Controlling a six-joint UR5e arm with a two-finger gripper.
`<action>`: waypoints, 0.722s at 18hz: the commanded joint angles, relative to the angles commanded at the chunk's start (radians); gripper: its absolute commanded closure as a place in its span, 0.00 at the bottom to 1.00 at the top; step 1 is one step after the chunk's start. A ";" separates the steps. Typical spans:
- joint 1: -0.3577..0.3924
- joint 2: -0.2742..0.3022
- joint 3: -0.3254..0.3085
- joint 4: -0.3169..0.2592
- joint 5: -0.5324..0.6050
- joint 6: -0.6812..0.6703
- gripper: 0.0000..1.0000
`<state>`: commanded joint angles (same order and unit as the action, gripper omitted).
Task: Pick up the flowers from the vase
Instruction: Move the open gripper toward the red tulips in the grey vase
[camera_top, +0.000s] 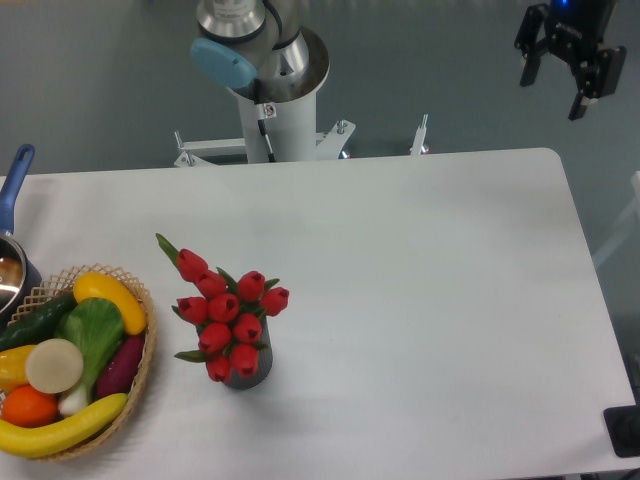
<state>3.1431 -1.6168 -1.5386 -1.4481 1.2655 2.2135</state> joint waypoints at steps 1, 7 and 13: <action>0.000 0.000 -0.002 0.002 0.000 0.000 0.00; -0.028 0.009 -0.037 0.002 -0.053 -0.073 0.00; -0.133 0.043 -0.178 0.262 -0.106 -0.496 0.00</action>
<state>3.0099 -1.5739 -1.7162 -1.1865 1.1597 1.7172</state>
